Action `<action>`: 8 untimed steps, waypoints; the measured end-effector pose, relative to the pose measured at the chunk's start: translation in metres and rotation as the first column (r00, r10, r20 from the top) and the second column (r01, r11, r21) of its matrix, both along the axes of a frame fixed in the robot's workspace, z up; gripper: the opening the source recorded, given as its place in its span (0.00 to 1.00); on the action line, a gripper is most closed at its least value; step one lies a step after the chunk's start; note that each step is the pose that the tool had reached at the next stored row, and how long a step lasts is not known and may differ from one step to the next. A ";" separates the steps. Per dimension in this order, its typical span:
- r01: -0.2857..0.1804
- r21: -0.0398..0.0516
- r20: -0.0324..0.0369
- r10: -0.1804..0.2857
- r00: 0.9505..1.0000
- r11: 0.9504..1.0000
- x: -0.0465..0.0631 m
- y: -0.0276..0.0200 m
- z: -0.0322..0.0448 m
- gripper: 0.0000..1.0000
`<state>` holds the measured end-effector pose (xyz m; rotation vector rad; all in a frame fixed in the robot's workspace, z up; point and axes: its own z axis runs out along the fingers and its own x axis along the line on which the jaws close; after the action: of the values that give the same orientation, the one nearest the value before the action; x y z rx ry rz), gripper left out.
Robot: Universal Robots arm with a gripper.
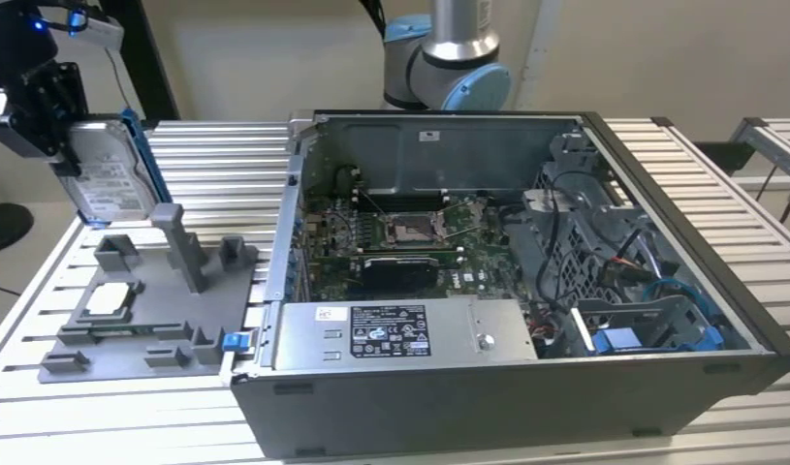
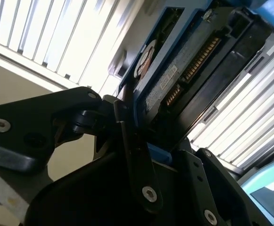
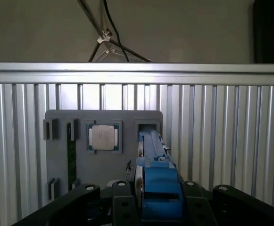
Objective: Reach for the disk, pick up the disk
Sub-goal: 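Pick up the disk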
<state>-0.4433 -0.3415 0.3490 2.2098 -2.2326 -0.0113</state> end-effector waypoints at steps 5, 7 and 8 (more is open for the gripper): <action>0.000 0.000 0.000 0.000 1.000 1.000 0.000 0.0000 0.0107 0.00; 0.000 0.000 0.000 0.000 1.000 1.000 0.000 0.0000 0.0151 0.00; 0.000 0.000 0.000 0.000 1.000 1.000 0.000 0.0000 0.0174 0.00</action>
<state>-0.4433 -0.3415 0.3664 2.2097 -2.2325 -0.0113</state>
